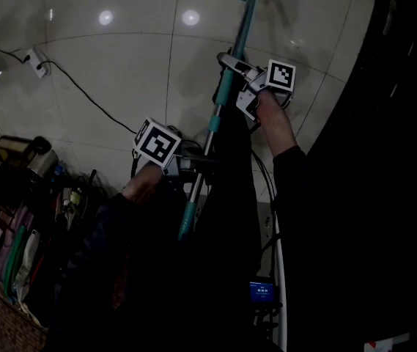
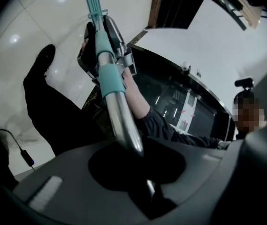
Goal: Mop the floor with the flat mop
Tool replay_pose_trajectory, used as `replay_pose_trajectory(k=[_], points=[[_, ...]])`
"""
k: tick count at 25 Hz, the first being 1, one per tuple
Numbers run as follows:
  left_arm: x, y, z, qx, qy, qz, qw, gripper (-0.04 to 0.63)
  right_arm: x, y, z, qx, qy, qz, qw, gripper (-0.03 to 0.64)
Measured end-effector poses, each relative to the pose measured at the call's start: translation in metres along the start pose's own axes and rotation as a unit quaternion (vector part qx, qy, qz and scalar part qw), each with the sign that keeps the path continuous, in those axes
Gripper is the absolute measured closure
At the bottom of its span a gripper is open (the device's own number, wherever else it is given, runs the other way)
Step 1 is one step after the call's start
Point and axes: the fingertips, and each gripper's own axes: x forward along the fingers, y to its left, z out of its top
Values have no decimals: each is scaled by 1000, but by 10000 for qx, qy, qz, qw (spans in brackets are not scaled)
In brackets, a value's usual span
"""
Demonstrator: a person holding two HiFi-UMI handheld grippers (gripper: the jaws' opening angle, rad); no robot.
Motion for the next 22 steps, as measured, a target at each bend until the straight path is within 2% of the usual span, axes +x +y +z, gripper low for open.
replay_pose_trajectory(k=[6, 12, 18, 20, 22], points=[[26, -31, 74, -6, -61, 163, 9998, 508, -3, 30, 79, -117, 194, 3, 9997, 445], [38, -40, 108, 18, -129, 152, 9998, 515, 0, 41, 113, -273, 408, -157, 9987, 445], [47, -41, 97, 68, -89, 142, 9998, 514, -8, 43, 105, -296, 241, -87, 9992, 446], [41, -45, 69, 90, -12, 110, 9999, 514, -10, 52, 80, -326, 155, -74, 9993, 446], [28, -55, 23, 238, 89, 53, 9997, 514, -13, 70, 35, -425, 56, -54, 9991, 445]])
